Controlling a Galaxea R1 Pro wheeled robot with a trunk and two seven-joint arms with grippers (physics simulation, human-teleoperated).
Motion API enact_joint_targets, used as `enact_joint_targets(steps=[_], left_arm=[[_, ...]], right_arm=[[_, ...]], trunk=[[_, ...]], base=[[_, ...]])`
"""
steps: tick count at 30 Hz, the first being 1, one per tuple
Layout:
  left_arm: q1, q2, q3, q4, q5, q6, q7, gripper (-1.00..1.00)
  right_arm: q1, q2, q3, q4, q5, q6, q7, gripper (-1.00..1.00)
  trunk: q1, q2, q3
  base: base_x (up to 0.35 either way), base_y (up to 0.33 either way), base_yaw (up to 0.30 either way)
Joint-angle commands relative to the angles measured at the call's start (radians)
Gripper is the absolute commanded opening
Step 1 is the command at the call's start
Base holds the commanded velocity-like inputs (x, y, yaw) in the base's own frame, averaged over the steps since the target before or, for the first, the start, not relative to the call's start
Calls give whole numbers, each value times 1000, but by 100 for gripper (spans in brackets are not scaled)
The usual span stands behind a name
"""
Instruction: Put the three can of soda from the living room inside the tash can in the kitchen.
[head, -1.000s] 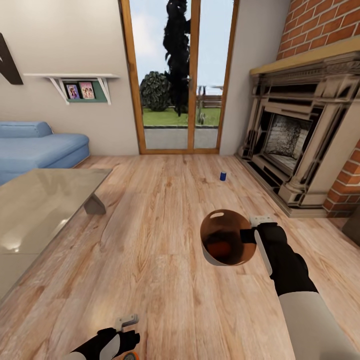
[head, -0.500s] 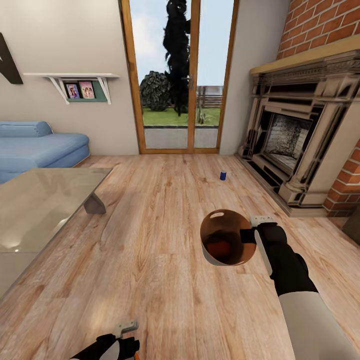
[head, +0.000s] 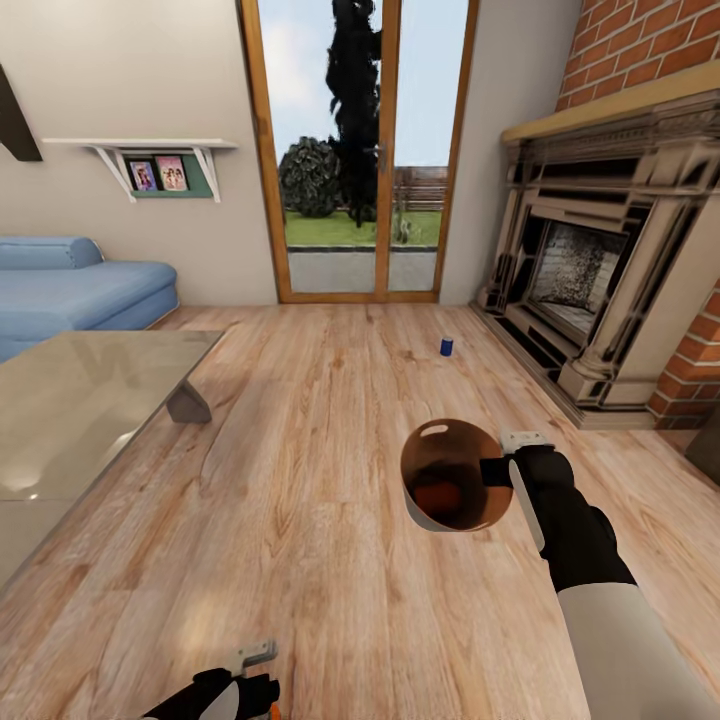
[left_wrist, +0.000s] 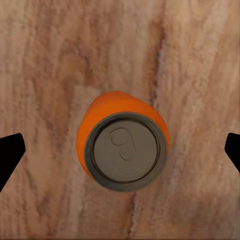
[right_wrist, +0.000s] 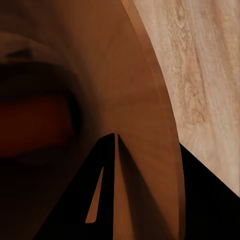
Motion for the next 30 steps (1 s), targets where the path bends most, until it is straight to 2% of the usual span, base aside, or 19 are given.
enact_joint_targets(steps=[1, 12, 14, 19, 23, 30], left_arm=[[0, 0, 0, 0, 0, 0, 0, 100], [0, 0, 0, -1, 0, -25, -1, 100], [0, -1, 0, -1, 0, -32, -1, 100], [0, -1, 0, -2, 0, -40, -1, 100], [0, -2, 0, -3, 0, -42, -1, 100], [0, -1, 0, -4, 0, -44, -3, 100]], right_arm=[[-1, 0, 0, -1, -10, 0, 4, -100], [0, 1, 1, -7, -7, 0, 4, -100], [0, 1, 2, -11, -7, 0, 4, -100], [23, 2, 4, -105, -8, 0, 4, -100], [97, 3, 11, -239, -8, 0, 4, -100], [129, 3, 23, -304, -8, 0, 4, -100]], trunk=[[0, 0, -4], [5, -3, -46], [5, -3, -46], [5, -3, -46], [5, -3, -46], [5, -3, -46]], base=[[0, 0, 0], [0, 0, 0], [0, 0, 0], [0, 0, 0], [0, 0, 0], [0, 0, 0]])
